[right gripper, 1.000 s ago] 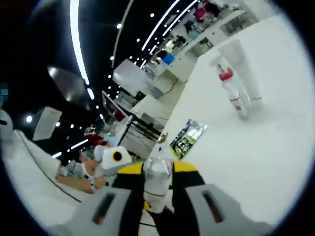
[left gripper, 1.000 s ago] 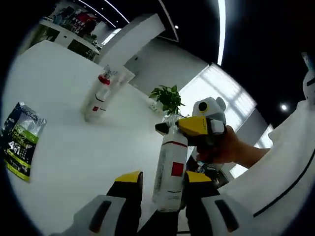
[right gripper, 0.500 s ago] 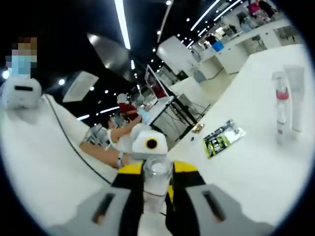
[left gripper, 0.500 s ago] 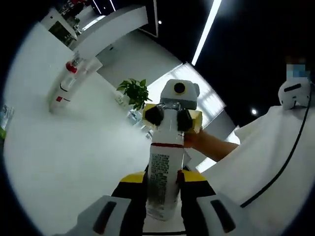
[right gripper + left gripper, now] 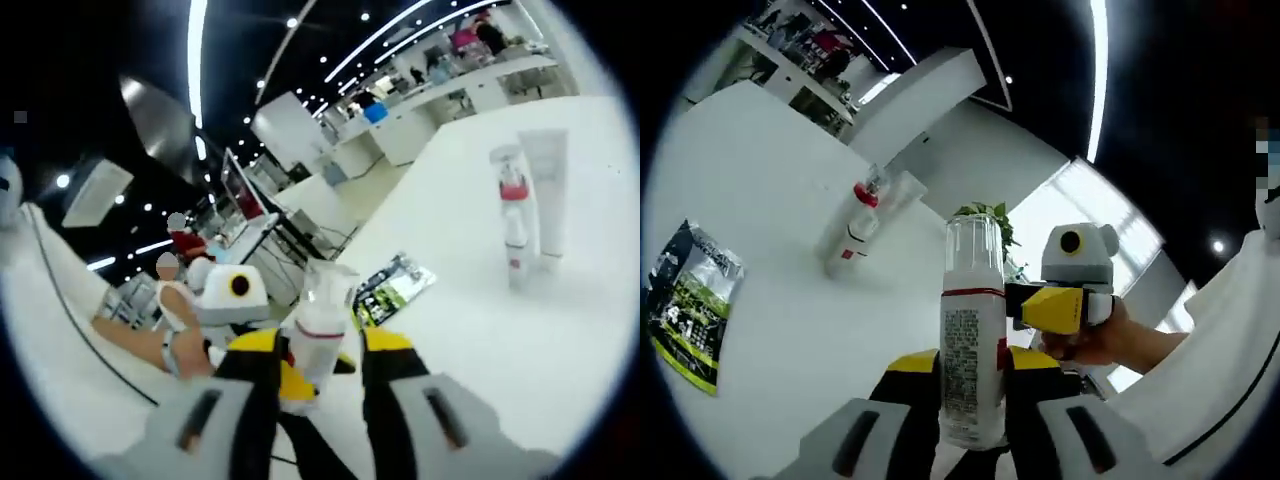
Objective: Arrange the skincare products in the storage area until every visible bottle or jar stands upright without overlapping.
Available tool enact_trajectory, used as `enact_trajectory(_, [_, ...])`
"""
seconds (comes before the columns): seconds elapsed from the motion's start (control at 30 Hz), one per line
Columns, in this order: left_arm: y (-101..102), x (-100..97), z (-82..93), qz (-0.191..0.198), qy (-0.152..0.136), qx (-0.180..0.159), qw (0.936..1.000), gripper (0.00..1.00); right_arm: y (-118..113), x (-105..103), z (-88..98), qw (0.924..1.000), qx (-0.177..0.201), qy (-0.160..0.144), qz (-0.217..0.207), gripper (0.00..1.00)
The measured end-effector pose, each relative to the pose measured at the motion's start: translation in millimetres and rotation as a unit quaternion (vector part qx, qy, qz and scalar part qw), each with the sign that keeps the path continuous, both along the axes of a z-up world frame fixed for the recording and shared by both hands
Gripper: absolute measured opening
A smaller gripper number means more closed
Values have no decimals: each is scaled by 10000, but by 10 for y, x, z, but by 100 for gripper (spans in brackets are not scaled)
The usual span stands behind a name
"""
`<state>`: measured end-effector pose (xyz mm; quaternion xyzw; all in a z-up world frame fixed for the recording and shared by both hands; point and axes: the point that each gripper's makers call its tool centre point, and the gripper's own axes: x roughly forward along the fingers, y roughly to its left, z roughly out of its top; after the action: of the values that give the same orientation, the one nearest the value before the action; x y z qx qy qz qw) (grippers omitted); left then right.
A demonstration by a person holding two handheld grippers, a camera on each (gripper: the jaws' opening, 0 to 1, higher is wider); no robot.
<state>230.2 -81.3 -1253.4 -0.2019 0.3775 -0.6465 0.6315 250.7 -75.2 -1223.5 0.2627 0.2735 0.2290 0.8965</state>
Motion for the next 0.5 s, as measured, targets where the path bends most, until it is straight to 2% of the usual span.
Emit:
enact_trajectory(0.03, [-10,32,-23,24,-229,112,9997,23,13,21,-17,10000,1,22,-90,28])
enact_trajectory(0.07, [-13,45,-29,43,-296,145,9994,23,15,25,-24,9999,12,50,-116,28])
enact_trajectory(0.1, [-27,71,-46,71,-565,244,9981,23,-1,58,-40,9995,15,98,-315,28])
enact_trajectory(0.2, [-67,75,-37,86,-929,410,9948,23,-28,92,-47,9985,-138,103,-513,26])
enact_trajectory(0.23, [-84,66,-5,32,-1075,334,9936,23,-41,92,-56,9982,-228,116,-541,23])
enact_trajectory(0.27, [-100,49,28,-103,-1348,273,9904,23,-62,96,-56,9977,-284,129,-608,22])
enact_trajectory(0.33, [-108,96,24,-46,-1531,398,9874,23,-72,119,-34,9965,-71,211,-801,22])
enact_trajectory(0.43, [-149,110,50,-145,-1945,390,9800,24,-123,107,5,9960,-50,196,-865,21])
enact_trajectory(0.5, [-186,94,62,-143,-1876,375,9814,24,-164,99,15,9960,-104,137,-881,20])
